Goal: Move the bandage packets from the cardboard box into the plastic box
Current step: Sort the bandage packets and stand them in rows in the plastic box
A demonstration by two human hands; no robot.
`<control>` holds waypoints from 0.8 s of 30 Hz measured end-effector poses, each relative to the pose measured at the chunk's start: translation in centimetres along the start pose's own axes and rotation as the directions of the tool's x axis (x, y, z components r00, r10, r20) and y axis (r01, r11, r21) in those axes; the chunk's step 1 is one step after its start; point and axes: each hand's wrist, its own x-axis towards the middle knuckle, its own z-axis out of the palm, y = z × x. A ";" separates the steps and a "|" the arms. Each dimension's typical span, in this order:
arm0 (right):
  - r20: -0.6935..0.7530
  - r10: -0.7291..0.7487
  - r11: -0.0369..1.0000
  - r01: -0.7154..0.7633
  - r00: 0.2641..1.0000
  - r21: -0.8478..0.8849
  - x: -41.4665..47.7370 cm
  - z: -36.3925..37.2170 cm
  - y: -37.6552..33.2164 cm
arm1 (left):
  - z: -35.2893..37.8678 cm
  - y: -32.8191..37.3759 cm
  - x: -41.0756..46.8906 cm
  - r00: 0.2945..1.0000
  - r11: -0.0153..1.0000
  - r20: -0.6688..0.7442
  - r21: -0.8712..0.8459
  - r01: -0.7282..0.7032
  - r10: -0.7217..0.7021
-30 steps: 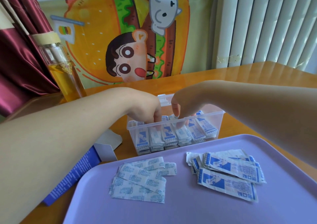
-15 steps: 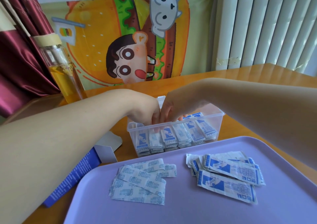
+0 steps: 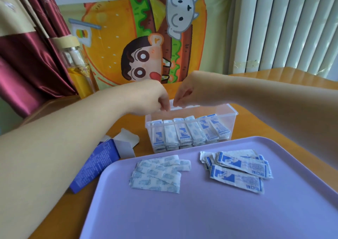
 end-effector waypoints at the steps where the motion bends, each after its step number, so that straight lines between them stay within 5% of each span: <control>1: -0.015 -0.035 0.998 0.035 0.999 0.052 -1.2 -0.1 -0.9 | -0.2 -0.1 -1.7 0.998 1.000 -0.056 -0.029 0.008 -0.009; 3: 0.143 -0.061 0.995 0.048 0.988 0.090 -3.6 0.5 -2.2 | -0.2 -0.1 -4.8 0.998 0.997 -0.054 -0.074 0.025 -0.030; 6: 0.343 -0.050 0.987 0.099 0.938 -0.125 -5.8 3.5 -3.9 | 1.1 0.5 -9.3 0.968 0.994 0.238 -0.055 0.095 -0.080; 10: 0.317 -0.036 0.948 0.133 0.948 -0.290 -6.0 7.3 -5.2 | 4.6 1.4 -11.0 0.949 0.987 0.270 0.038 0.155 -0.160; 16: 0.366 -0.072 0.942 0.184 0.928 -0.281 -8.6 10.6 -5.7 | 8.2 2.1 -11.9 0.984 0.989 0.172 -0.132 0.071 -0.047; 24: 0.241 -0.033 0.997 0.050 0.970 -0.063 -8.5 8.5 -4.4 | 7.8 2.2 -12.1 0.973 0.976 0.213 -0.175 0.127 -0.089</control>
